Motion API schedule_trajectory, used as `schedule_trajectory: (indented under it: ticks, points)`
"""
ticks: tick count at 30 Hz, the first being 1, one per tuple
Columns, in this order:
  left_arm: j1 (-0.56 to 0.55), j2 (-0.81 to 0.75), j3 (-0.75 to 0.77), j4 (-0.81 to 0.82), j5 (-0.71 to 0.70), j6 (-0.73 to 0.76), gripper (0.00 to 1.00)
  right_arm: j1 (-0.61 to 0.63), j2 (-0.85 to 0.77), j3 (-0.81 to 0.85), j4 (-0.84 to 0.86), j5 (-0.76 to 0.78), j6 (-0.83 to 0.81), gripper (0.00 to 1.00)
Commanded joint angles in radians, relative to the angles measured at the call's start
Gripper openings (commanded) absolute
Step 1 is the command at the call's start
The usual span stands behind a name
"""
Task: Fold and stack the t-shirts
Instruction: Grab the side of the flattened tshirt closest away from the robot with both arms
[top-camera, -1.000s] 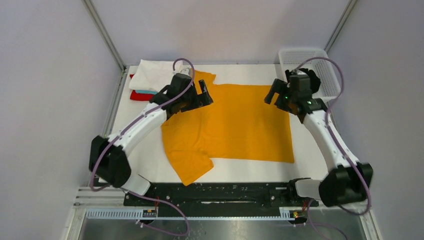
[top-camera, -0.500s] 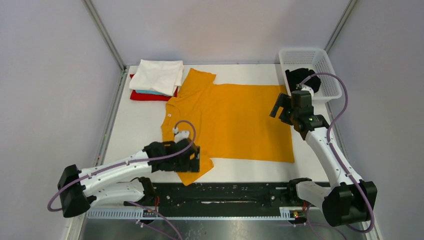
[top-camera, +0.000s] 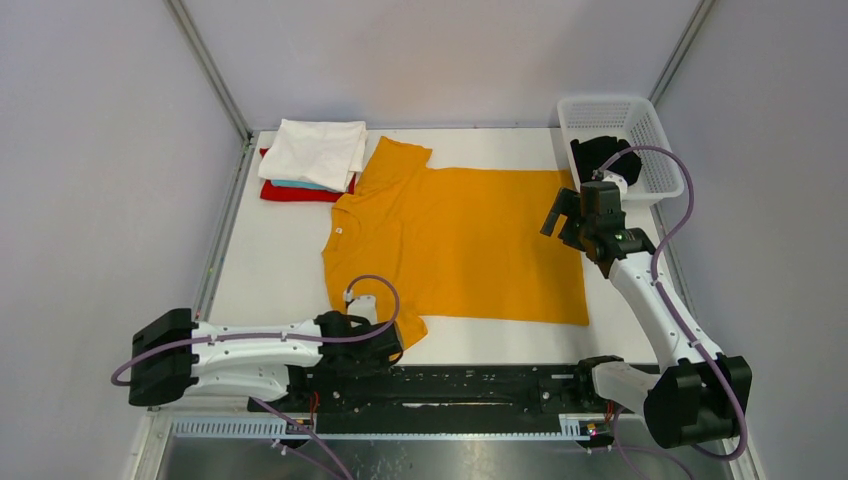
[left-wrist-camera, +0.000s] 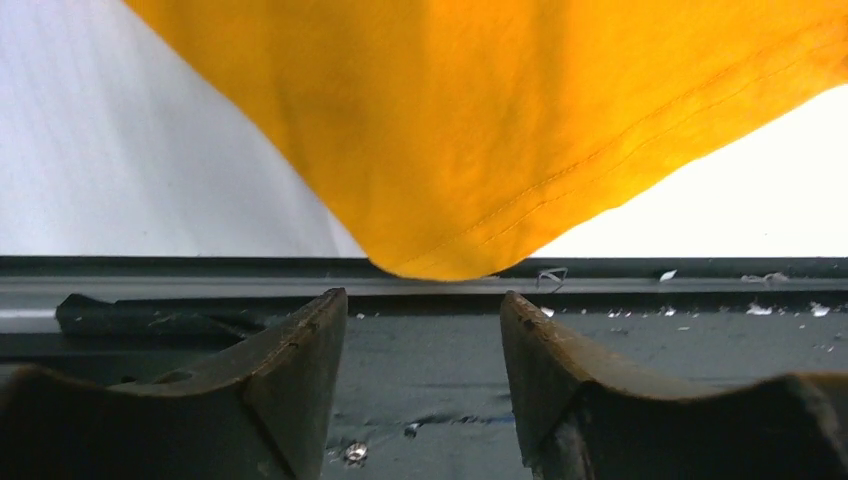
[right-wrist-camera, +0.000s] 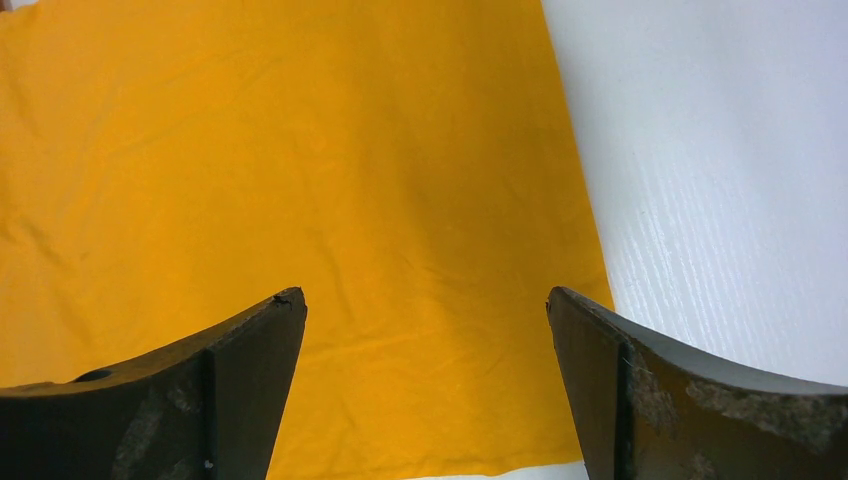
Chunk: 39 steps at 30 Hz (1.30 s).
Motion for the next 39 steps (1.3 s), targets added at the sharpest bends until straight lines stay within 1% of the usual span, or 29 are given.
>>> schedule_trajectory:
  ticks: [1, 5, 10, 13, 15, 17, 18, 19, 21, 24, 27, 28, 30, 31, 32, 34, 35, 36, 37, 39]
  points:
    - [-0.005, 0.043, -0.003, 0.118, -0.064, -0.021, 0.57, -0.006, -0.014, -0.004, 0.01, 0.037, -0.004, 0.99]
    - [-0.005, 0.078, -0.025, 0.127, -0.02, -0.016, 0.49, -0.005, -0.009, -0.004, 0.009, 0.043, -0.003, 0.99]
    - [-0.005, 0.096, -0.05, 0.126, 0.011, -0.021, 0.46, -0.005, -0.003, -0.003, 0.009, 0.047, 0.0, 1.0]
    - [-0.004, 0.097, -0.039, 0.109, -0.003, -0.021, 0.42, -0.006, -0.006, -0.006, 0.009, 0.062, 0.008, 1.0]
    - [-0.005, 0.099, -0.026, 0.104, -0.032, -0.023, 0.36, -0.006, -0.011, -0.007, 0.01, 0.07, 0.017, 0.99]
    - [-0.005, 0.101, -0.005, 0.105, -0.058, -0.022, 0.3, -0.011, -0.019, -0.011, 0.011, 0.074, 0.028, 0.99]
    - [-0.005, 0.102, 0.005, 0.104, -0.068, -0.019, 0.24, -0.014, -0.024, -0.014, 0.01, 0.075, 0.037, 0.99]
    - [-0.005, 0.101, 0.014, 0.101, -0.077, -0.014, 0.18, -0.017, -0.031, -0.02, 0.009, 0.075, 0.045, 0.99]
    - [-0.005, 0.094, 0.037, 0.085, -0.096, -0.004, 0.0, -0.022, -0.048, -0.031, -0.006, 0.081, 0.066, 1.0]
    - [-0.005, 0.068, 0.072, 0.085, -0.114, 0.056, 0.0, -0.025, -0.076, -0.054, -0.063, 0.115, 0.094, 0.99]
    - [-0.005, 0.046, 0.102, 0.089, -0.117, 0.121, 0.0, -0.028, -0.106, -0.07, -0.169, 0.226, 0.126, 0.99]
    - [-0.004, 0.041, 0.106, 0.094, -0.118, 0.139, 0.0, -0.028, -0.119, -0.081, -0.19, 0.262, 0.112, 0.99]
    - [-0.004, 0.041, 0.112, 0.107, -0.117, 0.173, 0.0, -0.029, -0.148, -0.116, -0.161, 0.325, 0.007, 0.99]
    - [-0.004, 0.043, 0.115, 0.112, -0.115, 0.187, 0.0, -0.028, -0.165, -0.135, -0.098, 0.307, -0.094, 0.97]
    - [-0.004, 0.046, 0.117, 0.118, -0.113, 0.203, 0.0, -0.029, -0.185, -0.144, -0.029, 0.258, -0.18, 0.97]
    - [-0.002, 0.048, 0.12, 0.121, -0.106, 0.225, 0.0, -0.029, -0.205, -0.142, 0.172, 0.033, -0.361, 0.98]
    - [-0.002, 0.047, 0.118, 0.121, -0.104, 0.229, 0.0, -0.028, -0.196, -0.124, 0.281, -0.096, -0.45, 0.99]
    - [-0.001, 0.044, 0.115, 0.122, -0.103, 0.23, 0.0, -0.029, -0.175, -0.091, 0.354, -0.196, -0.539, 0.99]
    - [0.001, 0.037, 0.113, 0.123, -0.107, 0.231, 0.0, -0.028, -0.14, -0.037, 0.368, -0.283, -0.635, 0.99]
    - [0.01, 0.02, 0.111, 0.121, -0.117, 0.234, 0.0, -0.029, -0.066, 0.092, 0.275, -0.371, -0.824, 1.0]
